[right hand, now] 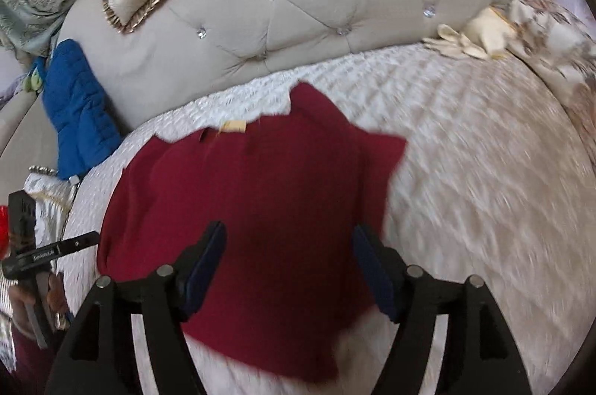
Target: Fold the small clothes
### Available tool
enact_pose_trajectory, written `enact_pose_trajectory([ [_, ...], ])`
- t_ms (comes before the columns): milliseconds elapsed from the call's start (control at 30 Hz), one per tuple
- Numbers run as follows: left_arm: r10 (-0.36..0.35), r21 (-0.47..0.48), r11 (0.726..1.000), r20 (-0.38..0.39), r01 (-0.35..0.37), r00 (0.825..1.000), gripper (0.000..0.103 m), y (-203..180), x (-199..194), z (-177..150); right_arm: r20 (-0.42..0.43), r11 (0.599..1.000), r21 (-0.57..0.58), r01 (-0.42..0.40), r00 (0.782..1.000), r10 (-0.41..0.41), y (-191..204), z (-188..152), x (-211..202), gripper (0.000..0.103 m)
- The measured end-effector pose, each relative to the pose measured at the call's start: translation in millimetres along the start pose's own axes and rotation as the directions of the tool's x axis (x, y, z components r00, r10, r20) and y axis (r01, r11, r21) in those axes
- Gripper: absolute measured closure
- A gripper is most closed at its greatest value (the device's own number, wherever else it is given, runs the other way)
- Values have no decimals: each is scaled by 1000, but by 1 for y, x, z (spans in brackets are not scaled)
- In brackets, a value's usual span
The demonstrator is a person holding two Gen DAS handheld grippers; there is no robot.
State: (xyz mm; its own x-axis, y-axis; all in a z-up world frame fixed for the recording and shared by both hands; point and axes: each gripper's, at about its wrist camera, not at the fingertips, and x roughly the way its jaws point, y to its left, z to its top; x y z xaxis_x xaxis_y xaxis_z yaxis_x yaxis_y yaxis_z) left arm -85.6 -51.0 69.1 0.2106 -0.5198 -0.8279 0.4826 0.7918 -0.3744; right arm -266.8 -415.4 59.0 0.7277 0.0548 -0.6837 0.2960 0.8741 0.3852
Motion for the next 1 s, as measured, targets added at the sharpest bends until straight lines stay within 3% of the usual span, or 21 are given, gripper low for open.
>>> enact_pose_trajectory([
  [100, -34, 4, 999, -32, 34, 999, 75, -2, 4, -19, 12, 1000, -9, 12, 1000, -12, -5, -21, -15, 29],
  [267, -6, 30, 1000, -54, 7, 999, 75, -6, 17, -28, -19, 1000, -20, 18, 1000, -18, -9, -43, -12, 29],
  [300, -5, 39, 999, -56, 8, 998, 75, -8, 20, -28, -35, 1000, -16, 6, 999, -7, -9, -46, -5, 33],
  [333, 1, 51, 999, -56, 1, 998, 80, -8, 21, -27, -43, 1000, -13, 0, 999, 0, -9, -48, -1, 38],
  [400, 33, 77, 997, -51, -29, 998, 96, -10, 21, -26, -65, 1000, -9, 2, 998, -2, -8, -51, 11, 72],
  [433, 30, 76, 997, -48, -26, 998, 102, -10, 20, -26, -57, 999, -25, 20, 998, -21, -6, -53, 13, 77],
  [500, 9, 61, 998, -34, -7, 999, 103, -6, 12, -26, -45, 998, -58, 17, 999, -19, 0, -52, 8, 90],
  [667, 11, 45, 999, 39, -13, 999, 103, 8, -15, -28, 7, 993, -110, 31, 1000, -30, 4, -46, -25, 95],
  [733, 29, 37, 999, 15, -29, 999, 103, 15, -12, -30, 17, 993, -111, 45, 999, -44, 0, -48, -29, 96],
  [867, 71, 35, 997, -63, -69, 996, 103, 17, 5, -36, -69, 997, -67, 47, 996, -51, -20, -64, -6, 96],
  [933, 70, 54, 996, -41, -68, 997, 103, 13, 0, -35, -64, 998, -55, 35, 997, -39, -22, -67, -9, 94],
  [1000, 77, 59, 995, -7, -76, 997, 103, 10, -11, -34, -45, 998, -37, 54, 997, -56, -23, -61, -21, 78],
])
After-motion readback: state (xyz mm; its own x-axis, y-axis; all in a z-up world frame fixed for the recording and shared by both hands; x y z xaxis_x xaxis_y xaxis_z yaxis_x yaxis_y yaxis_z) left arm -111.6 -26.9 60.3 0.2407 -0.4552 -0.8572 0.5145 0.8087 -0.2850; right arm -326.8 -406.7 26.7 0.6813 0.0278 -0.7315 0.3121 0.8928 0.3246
